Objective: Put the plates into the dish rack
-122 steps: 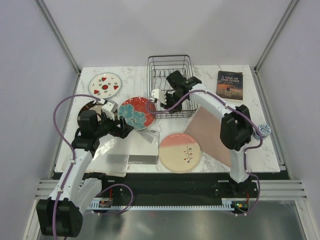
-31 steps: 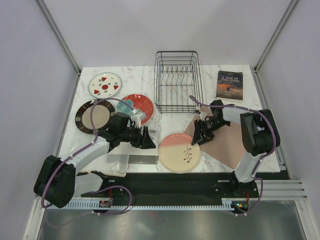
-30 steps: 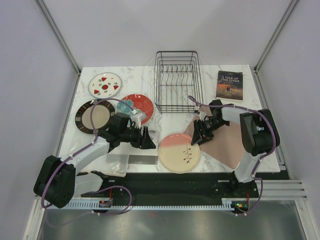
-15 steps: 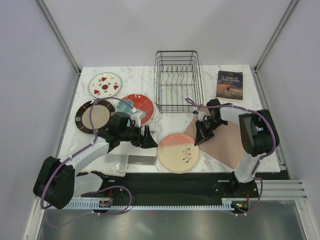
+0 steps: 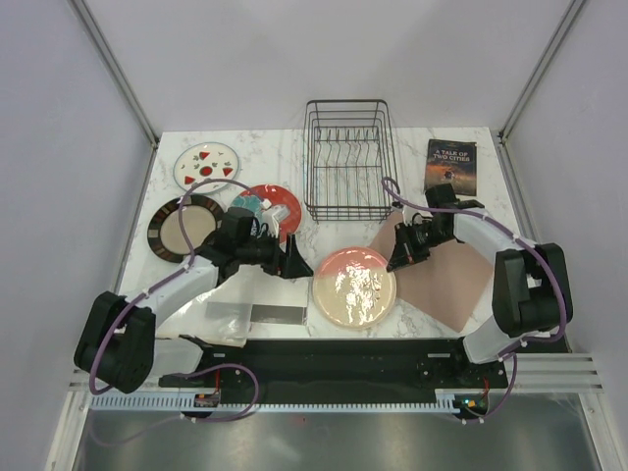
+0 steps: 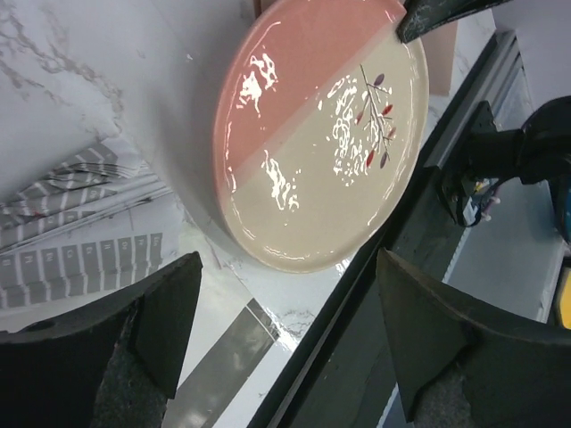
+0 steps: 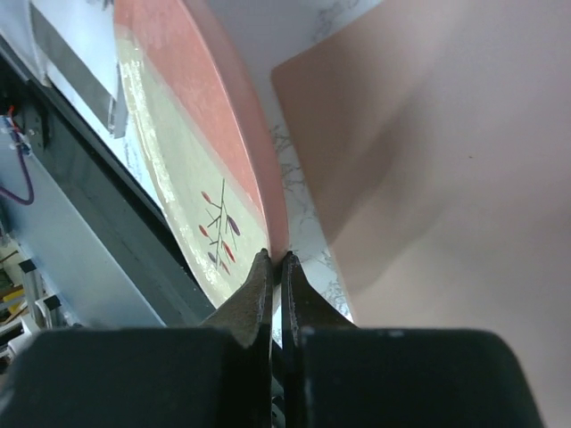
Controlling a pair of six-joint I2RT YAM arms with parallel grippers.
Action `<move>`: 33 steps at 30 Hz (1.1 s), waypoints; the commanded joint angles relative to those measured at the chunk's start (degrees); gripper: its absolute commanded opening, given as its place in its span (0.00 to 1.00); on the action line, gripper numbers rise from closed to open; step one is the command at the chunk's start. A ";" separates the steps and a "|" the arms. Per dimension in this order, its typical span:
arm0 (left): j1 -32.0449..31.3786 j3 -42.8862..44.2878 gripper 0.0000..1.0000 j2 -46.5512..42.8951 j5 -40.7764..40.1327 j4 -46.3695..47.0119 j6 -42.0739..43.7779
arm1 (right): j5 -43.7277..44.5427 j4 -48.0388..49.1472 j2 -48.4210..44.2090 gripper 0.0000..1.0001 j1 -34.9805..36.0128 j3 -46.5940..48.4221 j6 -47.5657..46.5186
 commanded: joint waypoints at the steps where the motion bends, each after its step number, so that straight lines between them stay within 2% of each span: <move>1: 0.10 -0.06 0.82 4.25 9.23 8.15 0.02 | -12.85 -0.26 -3.33 0.00 -1.15 0.97 -0.34; 11: 0.10 -1.46 0.80 11.90 10.56 13.43 5.20 | -15.85 -1.22 -4.91 0.00 -2.82 -0.17 -1.31; 23: 0.01 2.32 0.79 22.10 12.85 19.84 8.19 | -14.80 -3.42 -4.03 0.00 -2.91 1.85 -4.12; 29: -0.51 6.27 0.71 28.68 18.30 22.39 7.41 | -13.75 -3.25 -3.68 0.00 -2.91 1.85 -4.30; 33: -1.13 8.55 0.60 32.20 20.76 23.01 7.41 | -13.39 -3.07 -2.81 0.00 -2.91 2.20 -4.56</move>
